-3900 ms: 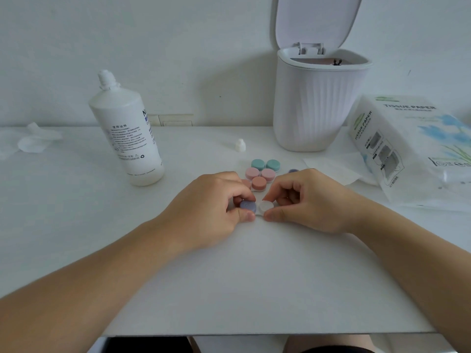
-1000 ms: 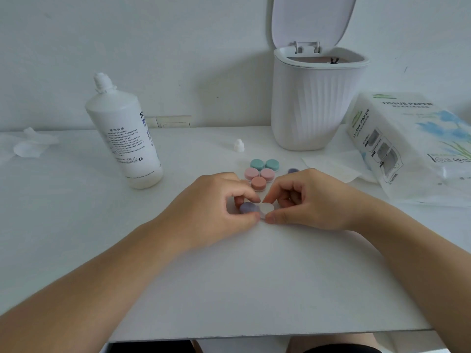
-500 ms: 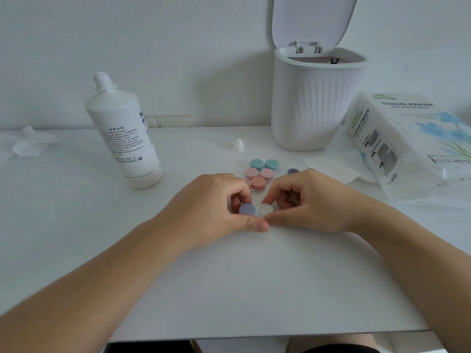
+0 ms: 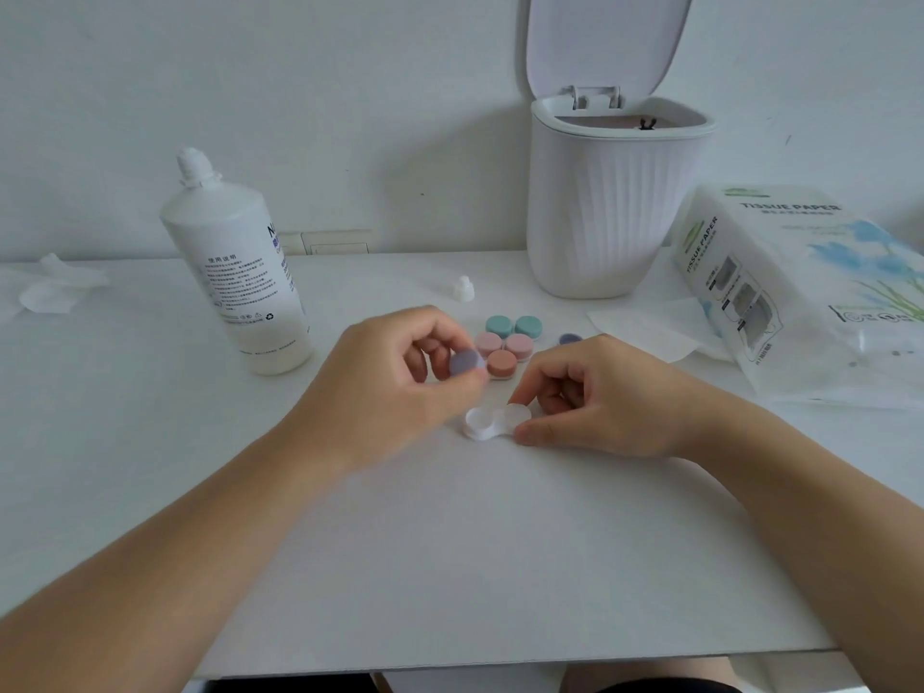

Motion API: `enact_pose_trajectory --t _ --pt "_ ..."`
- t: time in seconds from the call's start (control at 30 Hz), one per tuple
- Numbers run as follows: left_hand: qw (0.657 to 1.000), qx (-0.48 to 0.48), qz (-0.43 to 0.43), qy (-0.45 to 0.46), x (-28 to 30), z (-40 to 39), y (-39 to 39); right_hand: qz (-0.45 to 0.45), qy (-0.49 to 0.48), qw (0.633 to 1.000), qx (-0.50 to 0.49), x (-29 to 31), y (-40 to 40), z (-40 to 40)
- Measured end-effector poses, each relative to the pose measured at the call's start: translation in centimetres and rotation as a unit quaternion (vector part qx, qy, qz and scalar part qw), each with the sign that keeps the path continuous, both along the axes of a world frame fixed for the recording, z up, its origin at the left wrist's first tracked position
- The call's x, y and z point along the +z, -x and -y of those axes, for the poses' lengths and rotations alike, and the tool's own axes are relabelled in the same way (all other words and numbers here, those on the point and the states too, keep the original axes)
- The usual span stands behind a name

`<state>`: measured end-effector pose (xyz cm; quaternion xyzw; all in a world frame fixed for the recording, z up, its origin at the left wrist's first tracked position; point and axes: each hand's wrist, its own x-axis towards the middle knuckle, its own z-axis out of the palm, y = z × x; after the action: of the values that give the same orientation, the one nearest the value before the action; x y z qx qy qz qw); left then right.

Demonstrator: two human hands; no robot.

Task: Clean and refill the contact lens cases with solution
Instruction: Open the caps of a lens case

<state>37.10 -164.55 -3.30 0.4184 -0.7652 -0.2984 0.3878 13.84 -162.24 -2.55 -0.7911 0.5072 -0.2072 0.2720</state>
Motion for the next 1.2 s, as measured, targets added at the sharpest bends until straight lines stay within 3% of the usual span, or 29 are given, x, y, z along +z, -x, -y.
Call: enact_pose_trajectory --t 0.13,0.27,0.53,0.77,0.9,1.0,1.2 --pt "0.997 0.071 -0.022 0.02 0.5 0.8 -0.7 0.0 -0.005 1.0 0.002 0.0 0.0 0.0" --pt "0.991 0.13 0.02 0.027 -0.2 1.7 -1.2 0.002 -0.005 1.0 0.002 0.0 0.0 0.0" --pt "0.982 0.157 0.105 0.013 -0.9 2.3 -1.6 0.006 -0.005 1.0 -0.001 -0.1 0.1 0.1" --pt "0.981 0.165 0.1 0.008 -0.8 2.2 -1.7 0.006 0.011 1.0 -0.009 -0.4 0.0 0.0" --pt "0.996 0.07 0.06 0.014 -0.2 1.2 -1.8 0.004 0.022 1.0 -0.012 -0.5 -0.1 -0.1" --pt "0.994 -0.038 0.098 0.01 0.0 0.1 -1.5 0.004 0.03 0.999 -0.014 -0.4 -0.2 -0.2" --pt "0.986 -0.064 0.153 0.008 -0.1 -0.2 -1.0 0.004 0.036 0.999 -0.013 -0.4 -0.2 -0.3"
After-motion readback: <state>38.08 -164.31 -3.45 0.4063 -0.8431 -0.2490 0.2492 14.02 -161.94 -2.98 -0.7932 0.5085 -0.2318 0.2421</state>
